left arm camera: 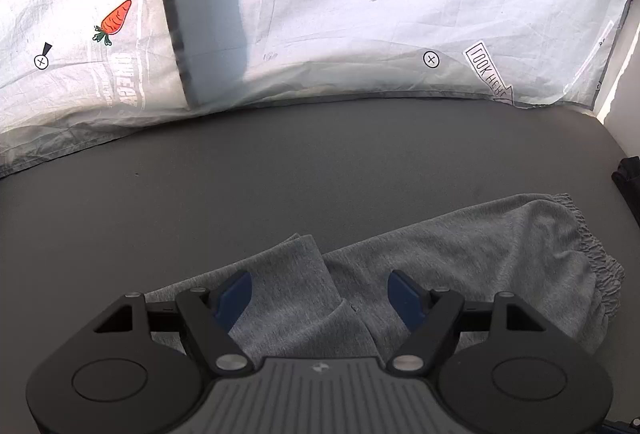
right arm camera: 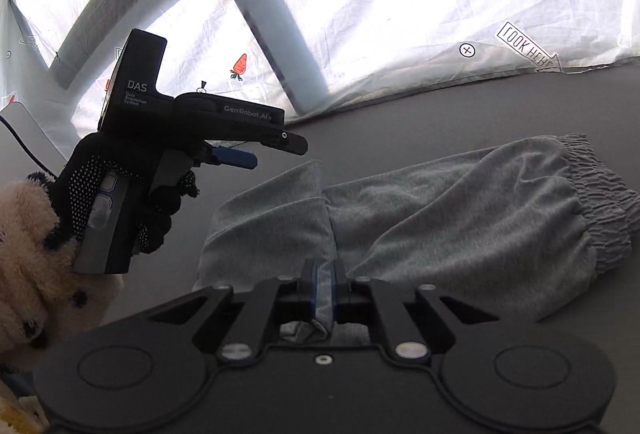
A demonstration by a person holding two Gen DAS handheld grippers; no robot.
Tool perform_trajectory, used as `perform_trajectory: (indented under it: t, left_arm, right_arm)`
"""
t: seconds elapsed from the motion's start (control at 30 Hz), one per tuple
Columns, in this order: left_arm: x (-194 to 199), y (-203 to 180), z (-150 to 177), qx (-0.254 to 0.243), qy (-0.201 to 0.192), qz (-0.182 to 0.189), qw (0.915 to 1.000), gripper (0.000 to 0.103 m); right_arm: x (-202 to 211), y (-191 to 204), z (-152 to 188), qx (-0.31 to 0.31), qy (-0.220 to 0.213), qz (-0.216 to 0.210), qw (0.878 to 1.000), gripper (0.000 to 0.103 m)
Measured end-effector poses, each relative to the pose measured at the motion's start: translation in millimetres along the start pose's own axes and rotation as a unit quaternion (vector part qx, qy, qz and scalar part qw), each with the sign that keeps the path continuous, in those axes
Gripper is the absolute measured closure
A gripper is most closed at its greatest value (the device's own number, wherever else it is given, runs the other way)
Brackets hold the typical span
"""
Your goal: Fold clothes
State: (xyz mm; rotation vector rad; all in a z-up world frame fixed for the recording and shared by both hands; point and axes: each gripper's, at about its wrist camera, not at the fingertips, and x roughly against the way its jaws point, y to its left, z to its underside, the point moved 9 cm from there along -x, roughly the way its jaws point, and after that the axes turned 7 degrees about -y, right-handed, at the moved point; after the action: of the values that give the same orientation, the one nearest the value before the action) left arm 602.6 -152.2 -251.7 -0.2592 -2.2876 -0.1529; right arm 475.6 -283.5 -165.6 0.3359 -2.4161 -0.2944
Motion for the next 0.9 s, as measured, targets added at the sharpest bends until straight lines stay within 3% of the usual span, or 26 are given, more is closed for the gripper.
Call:
perform_trajectory:
  t: [0.07, 0.13, 0.17, 0.27, 0.47, 0.6, 0.63, 0.67, 0.7, 0.77, 0.9]
  left_arm:
    - [-1, 3, 15, -0.005, 0.009, -0.002, 0.9999, 0.027]
    - [3, 12, 32, 0.013, 0.023, 0.0, 0.9997, 0.027]
    - [7, 16, 39, 0.02, 0.026, 0.0, 0.9995, 0.027]
    - [30, 14, 56, 0.014, 0.02, 0.028, 0.9993, 0.027]
    - [68, -42, 81, -0.079, 0.009, 0.115, 0.9902, 0.02]
    - [58, -62, 89, -0.142, 0.008, 0.087, 0.9859, 0.023]
    - [54, -64, 90, -0.144, 0.012, 0.091, 0.9854, 0.029]
    - [51, -65, 92, -0.145, 0.021, 0.093, 0.9848, 0.046]
    - [47, -65, 94, -0.144, 0.03, 0.094, 0.9846, 0.055]
    - [45, -62, 94, -0.13, 0.037, 0.1, 0.9857, 0.093]
    - [57, -52, 83, -0.088, 0.016, 0.106, 0.9904, 0.097]
  right_arm:
    - [0, -26, 11, 0.012, 0.022, 0.042, 0.999, 0.08]
    - [5, -50, 14, -0.021, 0.022, 0.058, 0.998, 0.057]
    - [8, -63, 15, -0.039, 0.021, 0.064, 0.997, 0.054]
    - [-1, -92, 20, -0.093, 0.026, 0.088, 0.991, 0.052]
    - [-17, -130, 11, -0.188, 0.001, 0.111, 0.976, 0.05]
    - [-17, -134, 2, -0.2, -0.017, 0.119, 0.972, 0.049]
    - [-16, -133, 1, -0.201, -0.019, 0.12, 0.972, 0.049]
    - [-14, -131, 1, -0.201, -0.021, 0.12, 0.972, 0.049]
    - [-14, -129, 2, -0.201, -0.02, 0.121, 0.972, 0.048]
    - [-13, -126, 7, -0.203, -0.015, 0.122, 0.971, 0.048]
    - [-8, -124, 18, -0.214, -0.009, 0.123, 0.969, 0.048]
